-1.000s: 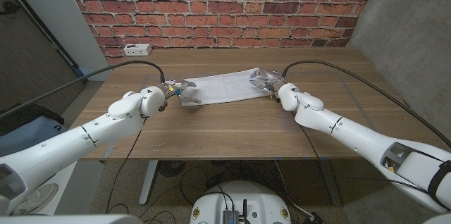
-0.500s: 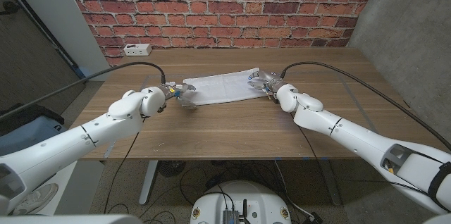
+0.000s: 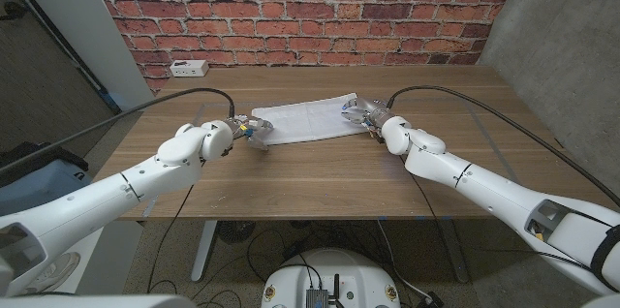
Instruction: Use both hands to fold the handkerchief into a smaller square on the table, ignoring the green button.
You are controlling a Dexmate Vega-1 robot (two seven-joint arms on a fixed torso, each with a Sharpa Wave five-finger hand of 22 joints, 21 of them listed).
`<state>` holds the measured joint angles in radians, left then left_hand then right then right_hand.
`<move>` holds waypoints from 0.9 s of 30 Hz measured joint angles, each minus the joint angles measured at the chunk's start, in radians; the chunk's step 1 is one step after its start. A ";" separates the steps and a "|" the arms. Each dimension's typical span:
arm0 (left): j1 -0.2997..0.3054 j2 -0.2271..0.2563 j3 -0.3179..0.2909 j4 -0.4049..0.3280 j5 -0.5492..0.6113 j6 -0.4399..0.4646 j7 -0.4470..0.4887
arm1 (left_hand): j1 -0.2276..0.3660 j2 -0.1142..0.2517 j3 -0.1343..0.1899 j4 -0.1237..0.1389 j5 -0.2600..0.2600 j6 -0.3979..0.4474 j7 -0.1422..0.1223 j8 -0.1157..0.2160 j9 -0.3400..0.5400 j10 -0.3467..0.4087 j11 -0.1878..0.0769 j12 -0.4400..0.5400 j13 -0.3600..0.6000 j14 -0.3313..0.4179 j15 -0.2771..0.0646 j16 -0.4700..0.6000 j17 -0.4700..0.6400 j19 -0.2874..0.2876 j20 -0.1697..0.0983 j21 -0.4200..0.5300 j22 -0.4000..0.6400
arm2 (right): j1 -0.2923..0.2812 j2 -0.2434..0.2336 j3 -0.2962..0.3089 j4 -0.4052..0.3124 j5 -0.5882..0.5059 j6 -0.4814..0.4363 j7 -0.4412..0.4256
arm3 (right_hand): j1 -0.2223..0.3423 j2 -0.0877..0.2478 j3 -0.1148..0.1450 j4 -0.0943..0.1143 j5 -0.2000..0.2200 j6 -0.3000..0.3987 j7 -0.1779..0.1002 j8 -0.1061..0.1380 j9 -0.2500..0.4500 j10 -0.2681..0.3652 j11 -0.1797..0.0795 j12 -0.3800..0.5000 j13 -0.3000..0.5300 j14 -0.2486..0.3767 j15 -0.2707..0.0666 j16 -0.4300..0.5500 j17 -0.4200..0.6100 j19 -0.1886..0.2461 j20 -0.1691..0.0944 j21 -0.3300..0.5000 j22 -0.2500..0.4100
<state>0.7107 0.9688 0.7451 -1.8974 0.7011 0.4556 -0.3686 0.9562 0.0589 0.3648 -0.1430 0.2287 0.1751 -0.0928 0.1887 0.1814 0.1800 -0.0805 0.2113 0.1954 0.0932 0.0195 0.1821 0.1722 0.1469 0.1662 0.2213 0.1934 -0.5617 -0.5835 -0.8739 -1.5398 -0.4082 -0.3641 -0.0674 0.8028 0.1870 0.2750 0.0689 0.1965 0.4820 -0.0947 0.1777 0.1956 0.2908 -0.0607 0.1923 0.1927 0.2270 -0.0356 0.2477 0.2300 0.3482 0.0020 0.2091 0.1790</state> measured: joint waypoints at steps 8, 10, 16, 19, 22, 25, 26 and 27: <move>-0.022 -0.032 0.027 0.035 0.045 -0.022 -0.020 | 0.091 0.058 0.047 -0.034 -0.021 0.007 0.007 0.000 0.000 0.024 0.006 0.007 0.000 0.045 -0.023 0.004 -0.005 0.032 -0.004 0.015 0.000 | 0.004 0.005 0.000 0.015 0.004 0.011 -0.001 | 0.000 0.000 0.004 -0.004 0.000 0.004 0.004 0.004 0.000 0.000 0.000 0.000 0.000 0.000 0.000 0.000 0.000 0.000 0.000 0.000 0.000; -0.026 -0.038 0.031 0.042 0.052 -0.027 -0.024 | 0.138 0.082 0.073 -0.039 -0.023 0.015 0.015 0.004 0.000 0.038 0.009 0.008 -0.001 0.075 -0.034 0.011 -0.005 0.042 -0.007 0.019 0.000 | 0.007 0.006 0.000 0.019 0.005 0.013 -0.001 | 0.000 0.000 0.004 -0.004 0.000 0.011 0.011 0.007 0.000 0.000 0.000 0.004 0.000 0.005 -0.006 0.000 0.000 0.000 0.000 0.000 0.000; -0.040 -0.068 0.044 0.080 0.063 -0.040 -0.035 | 0.302 0.150 0.205 -0.027 -0.008 0.067 0.037 0.013 0.003 0.118 0.022 0.036 -0.005 0.174 -0.059 0.020 0.002 0.053 -0.018 0.043 0.018 | 0.012 0.008 -0.001 0.028 0.007 0.015 0.001 | 0.000 0.000 0.008 -0.008 0.000 0.031 0.017 0.015 -0.005 0.013 0.013 0.004 0.000 0.005 -0.005 0.000 0.000 0.000 0.000 0.000 0.000; -0.047 -0.081 0.049 0.096 0.069 -0.043 -0.035 | 0.365 0.159 0.294 0.001 -0.002 0.138 0.040 0.029 0.003 0.178 0.023 0.051 -0.004 0.234 -0.060 0.027 0.007 0.071 -0.036 0.066 0.033 | 0.016 0.009 -0.004 0.033 0.007 0.016 0.005 | -0.005 -0.005 0.011 -0.011 0.000 0.055 0.022 0.022 -0.005 0.028 0.017 0.014 0.000 0.005 -0.005 0.000 0.000 0.000 0.000 0.000 0.000; -0.053 -0.089 0.054 0.108 0.079 -0.048 -0.027 | 0.390 0.160 0.353 0.032 -0.006 0.217 0.039 0.043 0.002 0.226 0.025 0.071 -0.004 0.300 -0.062 0.036 0.007 0.090 -0.067 0.095 0.045 | 0.020 0.010 -0.009 0.038 0.007 0.016 0.010 | -0.005 -0.005 0.013 -0.013 0.000 0.076 0.022 0.026 -0.005 0.033 0.014 0.016 0.000 0.015 -0.004 0.000 0.000 0.000 0.008 0.000 0.000; -0.056 -0.096 0.062 0.120 0.100 -0.051 -0.002 | 0.396 0.159 0.386 0.063 -0.024 0.297 0.031 0.059 0.003 0.291 0.017 0.097 -0.004 0.376 -0.065 0.052 0.007 0.114 -0.090 0.123 0.055 | 0.025 0.011 -0.016 0.044 0.003 0.016 0.017 | -0.005 -0.005 0.018 -0.018 0.000 0.087 0.021 0.030 -0.005 0.041 0.012 0.016 0.000 0.020 -0.005 0.000 -0.003 -0.001 0.010 0.000 0.000; -0.056 -0.097 0.064 0.123 0.112 -0.053 0.011 | 0.396 0.159 0.395 0.071 -0.027 0.327 0.028 0.069 0.002 0.323 0.011 0.106 -0.004 0.399 -0.066 0.055 0.007 0.121 -0.098 0.132 0.058 | 0.028 0.012 -0.019 0.046 0.002 0.016 0.021 | -0.005 -0.005 0.018 -0.018 0.000 0.091 0.023 0.030 -0.005 0.045 0.012 0.016 0.000 0.022 -0.004 0.000 -0.003 0.002 0.013 0.000 0.000; -0.056 -0.098 0.066 0.126 0.114 -0.053 0.014 | 0.399 0.155 0.406 0.077 -0.032 0.357 0.027 0.075 0.003 0.357 -0.001 0.114 -0.004 0.420 -0.067 0.055 0.006 0.126 -0.107 0.141 0.060 | 0.029 0.012 -0.020 0.047 0.000 0.016 0.023 | -0.005 -0.005 0.021 -0.021 0.000 0.095 0.020 0.030 -0.005 0.050 0.012 0.020 0.000 0.028 -0.003 0.001 -0.003 0.002 0.013 0.000 0.000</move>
<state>0.6545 0.8704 0.8114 -1.7715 0.8155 0.4026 -0.3542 1.3555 0.2140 0.7707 -0.0664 0.1966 0.5321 -0.0654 0.2633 0.1841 0.5366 -0.0810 0.3256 0.1912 0.5130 -0.0475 0.2372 0.1780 0.2731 0.0593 0.3623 0.2534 -0.5329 -0.5716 -0.8936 -1.4927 -0.4078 -0.3480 -0.0448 0.7976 0.1817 0.2959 0.0480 0.1965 0.5774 -0.0749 0.2076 0.1905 0.3403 -0.0488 0.2121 0.1927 0.2549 -0.0384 0.2490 0.2275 0.3501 0.0148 0.2091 0.1789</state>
